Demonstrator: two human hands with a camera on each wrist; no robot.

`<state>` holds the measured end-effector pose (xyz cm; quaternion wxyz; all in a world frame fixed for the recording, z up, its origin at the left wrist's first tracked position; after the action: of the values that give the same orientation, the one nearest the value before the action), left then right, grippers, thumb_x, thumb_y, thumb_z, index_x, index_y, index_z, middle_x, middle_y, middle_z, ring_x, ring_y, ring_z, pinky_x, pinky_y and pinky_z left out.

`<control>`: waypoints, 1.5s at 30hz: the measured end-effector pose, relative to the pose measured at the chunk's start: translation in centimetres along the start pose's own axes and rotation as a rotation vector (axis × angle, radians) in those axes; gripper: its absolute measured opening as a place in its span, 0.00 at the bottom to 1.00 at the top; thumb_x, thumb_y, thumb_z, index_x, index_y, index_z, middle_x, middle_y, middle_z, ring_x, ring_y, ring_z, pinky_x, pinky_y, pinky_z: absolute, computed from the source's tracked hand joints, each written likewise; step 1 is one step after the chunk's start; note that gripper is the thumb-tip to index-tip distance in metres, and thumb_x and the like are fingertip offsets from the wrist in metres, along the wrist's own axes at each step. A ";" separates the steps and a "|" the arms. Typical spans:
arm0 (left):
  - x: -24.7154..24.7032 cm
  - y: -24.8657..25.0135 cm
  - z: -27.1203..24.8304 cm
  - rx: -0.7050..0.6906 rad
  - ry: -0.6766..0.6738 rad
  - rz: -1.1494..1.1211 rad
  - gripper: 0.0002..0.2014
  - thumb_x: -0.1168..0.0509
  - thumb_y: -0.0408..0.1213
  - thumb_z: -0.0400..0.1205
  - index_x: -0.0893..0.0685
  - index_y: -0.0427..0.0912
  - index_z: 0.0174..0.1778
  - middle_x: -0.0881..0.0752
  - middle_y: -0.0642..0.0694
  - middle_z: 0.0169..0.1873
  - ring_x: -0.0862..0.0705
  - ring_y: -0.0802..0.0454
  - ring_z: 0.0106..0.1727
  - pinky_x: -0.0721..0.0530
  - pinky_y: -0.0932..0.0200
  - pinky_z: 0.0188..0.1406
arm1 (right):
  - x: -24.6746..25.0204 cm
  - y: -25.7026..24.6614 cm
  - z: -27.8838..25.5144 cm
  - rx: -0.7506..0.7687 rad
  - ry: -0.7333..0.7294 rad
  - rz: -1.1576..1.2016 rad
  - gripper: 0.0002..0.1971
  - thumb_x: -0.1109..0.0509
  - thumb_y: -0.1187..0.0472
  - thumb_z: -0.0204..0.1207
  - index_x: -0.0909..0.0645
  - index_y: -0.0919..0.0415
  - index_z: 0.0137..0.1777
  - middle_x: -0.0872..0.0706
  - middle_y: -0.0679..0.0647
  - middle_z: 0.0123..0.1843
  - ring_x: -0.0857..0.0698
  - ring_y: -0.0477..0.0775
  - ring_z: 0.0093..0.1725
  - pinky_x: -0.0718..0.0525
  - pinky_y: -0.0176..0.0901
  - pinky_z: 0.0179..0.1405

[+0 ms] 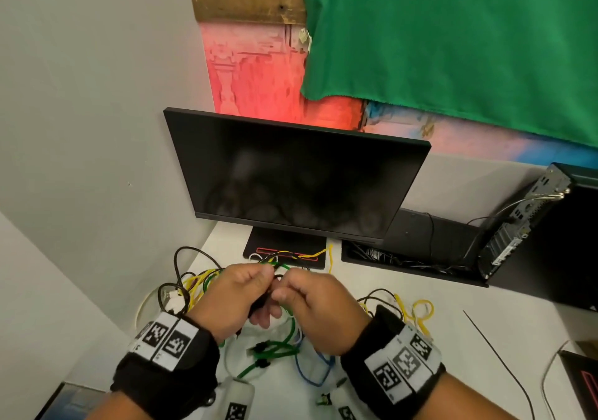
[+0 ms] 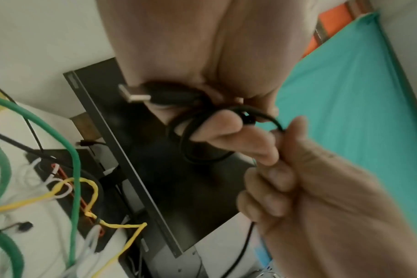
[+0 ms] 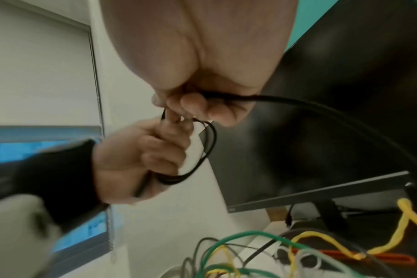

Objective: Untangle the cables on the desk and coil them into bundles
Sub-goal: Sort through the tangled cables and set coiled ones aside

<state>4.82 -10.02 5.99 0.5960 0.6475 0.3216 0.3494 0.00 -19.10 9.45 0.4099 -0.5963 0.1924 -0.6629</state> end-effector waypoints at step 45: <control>-0.6 0.3 -0.4 0.208 -0.099 -0.887 0.16 0.43 0.45 0.82 0.22 0.40 0.32 0.34 0.52 0.14 0.47 0.58 0.16 0.45 0.65 0.11 | 2.7 13.9 -1.3 -0.373 0.060 -0.222 0.09 0.30 0.49 0.80 0.26 0.37 0.40 0.17 0.40 0.42 0.19 0.40 0.42 0.24 0.36 0.40</control>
<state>4.12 -10.32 6.29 0.6346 0.5195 0.5721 -0.0051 3.24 -29.72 0.49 0.2111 -0.6594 0.2568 -0.6743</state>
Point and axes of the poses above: each hand's wrist, its own z-axis towards the middle knuckle, its own x-axis out of the back of the hand, y = z × x, the point moved 10 cm from there along z, towards the middle knuckle
